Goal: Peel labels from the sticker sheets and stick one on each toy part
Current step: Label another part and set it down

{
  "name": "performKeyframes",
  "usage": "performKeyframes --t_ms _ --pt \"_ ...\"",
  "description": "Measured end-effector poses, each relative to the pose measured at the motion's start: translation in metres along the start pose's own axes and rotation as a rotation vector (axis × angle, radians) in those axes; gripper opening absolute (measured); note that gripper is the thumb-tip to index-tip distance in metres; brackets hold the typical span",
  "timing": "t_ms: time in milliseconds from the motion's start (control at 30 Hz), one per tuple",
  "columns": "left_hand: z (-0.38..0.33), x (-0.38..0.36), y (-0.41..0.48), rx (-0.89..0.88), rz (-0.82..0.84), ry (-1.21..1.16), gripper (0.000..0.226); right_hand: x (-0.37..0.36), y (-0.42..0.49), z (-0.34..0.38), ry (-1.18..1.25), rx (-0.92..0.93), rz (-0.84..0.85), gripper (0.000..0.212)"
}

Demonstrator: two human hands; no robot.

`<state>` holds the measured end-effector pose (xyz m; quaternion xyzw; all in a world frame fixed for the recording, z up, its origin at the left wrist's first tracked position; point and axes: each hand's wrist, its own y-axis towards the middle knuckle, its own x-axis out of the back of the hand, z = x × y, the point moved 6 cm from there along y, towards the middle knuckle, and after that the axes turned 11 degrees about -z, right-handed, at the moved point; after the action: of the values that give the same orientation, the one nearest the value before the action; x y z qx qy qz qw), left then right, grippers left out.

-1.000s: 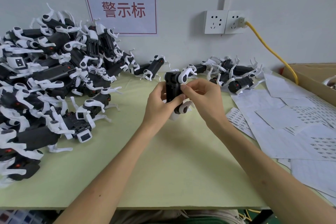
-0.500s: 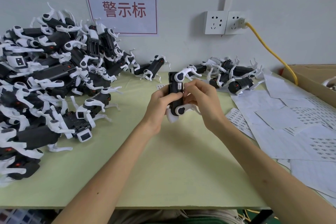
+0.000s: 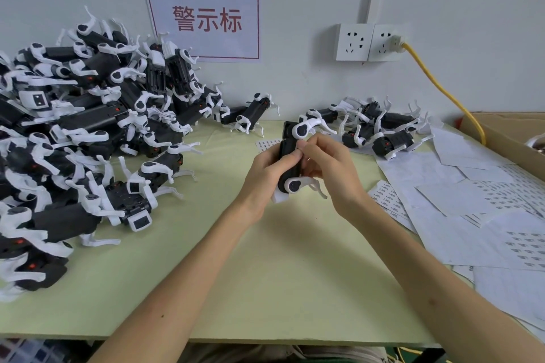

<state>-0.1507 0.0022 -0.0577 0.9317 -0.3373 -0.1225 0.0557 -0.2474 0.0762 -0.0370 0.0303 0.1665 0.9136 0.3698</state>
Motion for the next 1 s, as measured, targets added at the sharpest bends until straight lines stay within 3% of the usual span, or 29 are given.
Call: performKeyframes --t_ms 267,433,1000 --pt "-0.003 0.003 -0.002 0.02 -0.035 0.032 0.026 -0.002 0.001 0.0 0.035 0.01 0.048 0.028" --pt "-0.004 0.008 -0.002 0.013 -0.119 0.178 0.033 -0.003 0.002 -0.005 -0.013 0.03 0.05 0.028" --pt "0.011 0.004 0.008 0.024 -0.054 0.162 0.036 -0.003 0.0 -0.004 -0.031 0.026 0.026 0.027"
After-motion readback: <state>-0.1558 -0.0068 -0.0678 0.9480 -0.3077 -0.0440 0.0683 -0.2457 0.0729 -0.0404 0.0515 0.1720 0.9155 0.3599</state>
